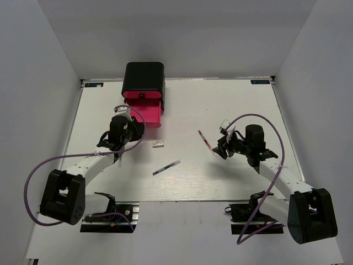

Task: Sort the stationery into containers
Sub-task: Open the drawer in the storage box.

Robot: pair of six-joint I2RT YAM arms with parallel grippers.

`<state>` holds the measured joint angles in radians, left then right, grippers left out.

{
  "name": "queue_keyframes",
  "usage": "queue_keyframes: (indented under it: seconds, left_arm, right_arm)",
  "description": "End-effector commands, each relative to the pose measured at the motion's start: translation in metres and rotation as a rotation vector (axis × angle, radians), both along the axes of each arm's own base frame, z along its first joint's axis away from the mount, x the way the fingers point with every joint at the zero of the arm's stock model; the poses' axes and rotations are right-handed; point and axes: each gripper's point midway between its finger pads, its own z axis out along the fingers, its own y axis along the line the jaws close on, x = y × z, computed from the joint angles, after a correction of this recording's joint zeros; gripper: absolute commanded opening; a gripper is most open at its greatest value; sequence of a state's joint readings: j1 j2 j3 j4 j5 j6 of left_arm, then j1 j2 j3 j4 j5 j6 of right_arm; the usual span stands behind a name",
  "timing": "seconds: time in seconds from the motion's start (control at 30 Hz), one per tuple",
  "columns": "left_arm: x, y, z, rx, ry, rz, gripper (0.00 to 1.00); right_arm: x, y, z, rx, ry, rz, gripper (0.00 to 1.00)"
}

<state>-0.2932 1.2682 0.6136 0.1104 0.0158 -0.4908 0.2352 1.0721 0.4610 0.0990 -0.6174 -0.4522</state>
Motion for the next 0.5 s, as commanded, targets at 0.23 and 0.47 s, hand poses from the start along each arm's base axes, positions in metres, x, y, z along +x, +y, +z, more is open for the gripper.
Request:
queue_keyframes:
  seconds: [0.23,0.47]
  left_arm:
    - [-0.018,-0.026,0.030,-0.064,-0.070,-0.100,0.00]
    - [-0.024,-0.018,0.033,-0.059,-0.065,-0.065,0.24]
  right_arm:
    - [-0.005,0.004,0.005,0.014,-0.009,0.026,0.57]
    - [-0.002,0.004,0.003,-0.009,-0.024,0.047,0.68]
